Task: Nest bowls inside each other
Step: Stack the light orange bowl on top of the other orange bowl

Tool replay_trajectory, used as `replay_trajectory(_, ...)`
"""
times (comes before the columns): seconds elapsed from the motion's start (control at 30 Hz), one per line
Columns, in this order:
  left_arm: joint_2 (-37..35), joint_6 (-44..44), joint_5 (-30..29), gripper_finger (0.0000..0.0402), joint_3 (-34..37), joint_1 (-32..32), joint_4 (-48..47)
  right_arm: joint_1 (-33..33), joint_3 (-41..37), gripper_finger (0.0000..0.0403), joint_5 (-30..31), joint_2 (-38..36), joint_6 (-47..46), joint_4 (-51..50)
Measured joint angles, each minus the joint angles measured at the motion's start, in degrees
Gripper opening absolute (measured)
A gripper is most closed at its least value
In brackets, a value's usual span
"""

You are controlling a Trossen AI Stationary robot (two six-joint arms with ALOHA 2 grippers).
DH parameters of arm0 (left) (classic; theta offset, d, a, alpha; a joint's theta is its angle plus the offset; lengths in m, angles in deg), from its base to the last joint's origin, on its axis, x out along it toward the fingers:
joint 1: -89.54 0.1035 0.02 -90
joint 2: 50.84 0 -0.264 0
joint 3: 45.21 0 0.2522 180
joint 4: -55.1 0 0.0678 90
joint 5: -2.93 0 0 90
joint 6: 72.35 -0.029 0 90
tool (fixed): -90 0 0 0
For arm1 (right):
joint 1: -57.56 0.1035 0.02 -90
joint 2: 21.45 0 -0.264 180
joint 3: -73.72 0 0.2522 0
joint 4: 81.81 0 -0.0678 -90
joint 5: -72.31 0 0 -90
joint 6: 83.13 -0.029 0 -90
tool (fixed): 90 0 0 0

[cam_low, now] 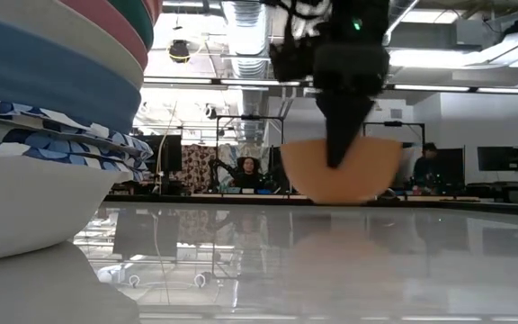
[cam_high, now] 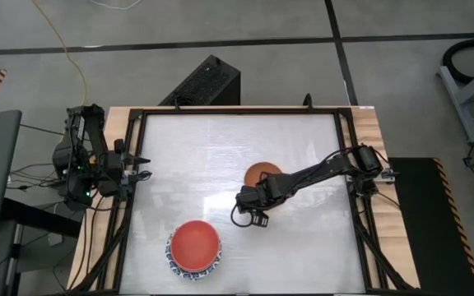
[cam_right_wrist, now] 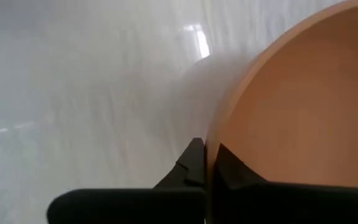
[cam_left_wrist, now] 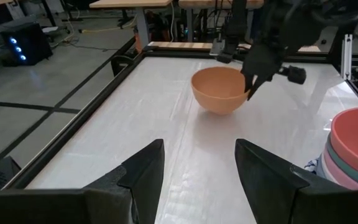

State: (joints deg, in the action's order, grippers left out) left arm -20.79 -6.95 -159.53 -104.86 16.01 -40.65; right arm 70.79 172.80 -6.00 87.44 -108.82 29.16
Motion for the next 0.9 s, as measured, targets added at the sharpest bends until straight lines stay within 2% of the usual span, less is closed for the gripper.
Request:
replay_trajectory(0.23,0.0,0.0,0.0,0.0187,0.0,0.0,0.0,0.0,8.1,0.0008,1.0,0.0,10.3,0.4)
replay_trajectory(0.43,0.0,0.0,0.0,0.0187,0.0,0.0,0.0,1.4,15.6,0.0008,5.4,0.0,24.5,2.0)
replay_trajectory(0.63,0.0,0.0,-0.1,0.0187,0.0,0.0,0.0,3.5,20.2,0.0008,5.5,0.0,44.5,5.4)
replay_trajectory(0.73,0.0,0.0,-0.1,0.0187,0.0,0.0,0.0,4.9,21.1,0.0008,5.2,0.0,51.3,8.6)
replay_trajectory(0.9,0.0,0.0,-0.1,0.0187,0.0,0.0,0.0,7.5,21.2,0.0009,1.6,-0.1,63.8,13.0)
